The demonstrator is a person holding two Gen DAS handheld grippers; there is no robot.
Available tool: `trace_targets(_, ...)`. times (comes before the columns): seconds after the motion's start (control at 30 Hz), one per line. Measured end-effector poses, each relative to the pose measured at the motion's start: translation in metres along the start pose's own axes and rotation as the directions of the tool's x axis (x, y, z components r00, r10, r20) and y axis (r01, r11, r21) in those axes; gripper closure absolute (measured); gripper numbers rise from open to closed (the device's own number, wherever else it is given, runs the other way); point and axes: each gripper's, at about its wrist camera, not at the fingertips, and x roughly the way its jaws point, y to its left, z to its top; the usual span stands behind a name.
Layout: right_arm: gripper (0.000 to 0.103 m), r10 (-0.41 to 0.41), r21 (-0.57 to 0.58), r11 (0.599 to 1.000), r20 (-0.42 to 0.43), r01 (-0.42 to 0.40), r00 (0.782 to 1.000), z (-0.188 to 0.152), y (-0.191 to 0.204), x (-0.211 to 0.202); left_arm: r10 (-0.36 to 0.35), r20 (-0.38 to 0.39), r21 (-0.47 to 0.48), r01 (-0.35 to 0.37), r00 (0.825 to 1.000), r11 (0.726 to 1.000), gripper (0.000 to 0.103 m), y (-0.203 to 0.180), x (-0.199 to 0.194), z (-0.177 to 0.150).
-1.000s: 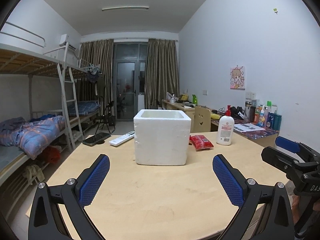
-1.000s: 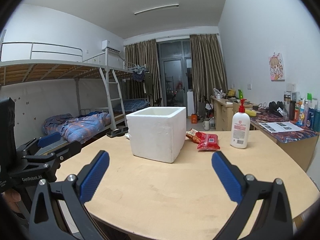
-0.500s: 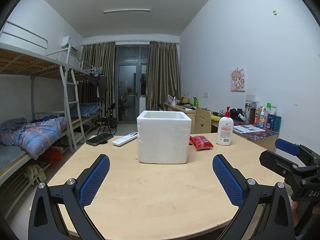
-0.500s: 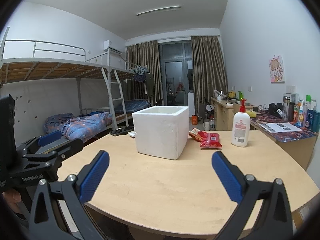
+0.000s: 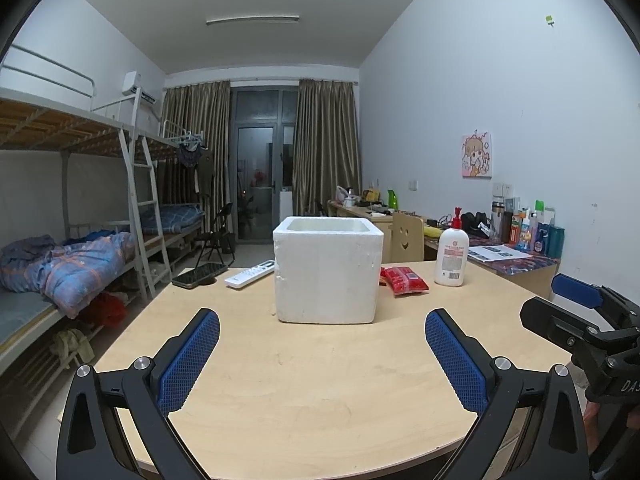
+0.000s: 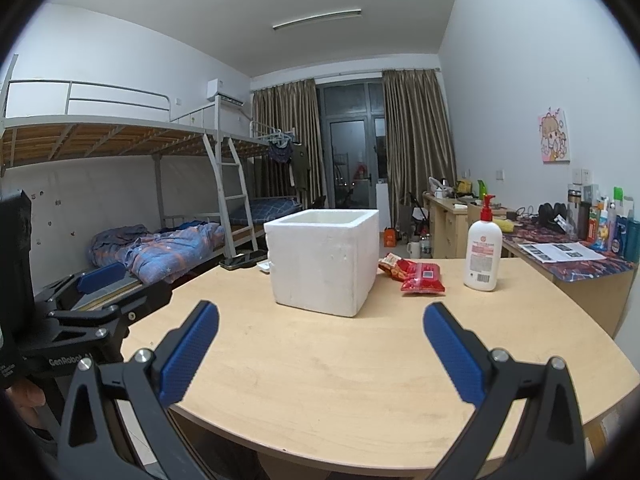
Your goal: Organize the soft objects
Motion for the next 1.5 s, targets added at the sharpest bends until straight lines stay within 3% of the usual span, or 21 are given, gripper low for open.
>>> trace_targets(0.47,0.000,0.013,0.012,1.000,0.008,-0.013,1.000,-0.0045,-0.0013,-0.0020,0.026,0.037,-0.011,-0.025,0.999,1.000,0.000,-0.0004,-0.0031,-0.0011)
trace_targets(1.5,0.000,0.015,0.016,1.000,0.001,-0.015,1.000,-0.0047,-0.0021,0.0007,0.081,0.043,-0.012,-0.081,0.996,0.997,0.000,0.0046,-0.0036,0.0002)
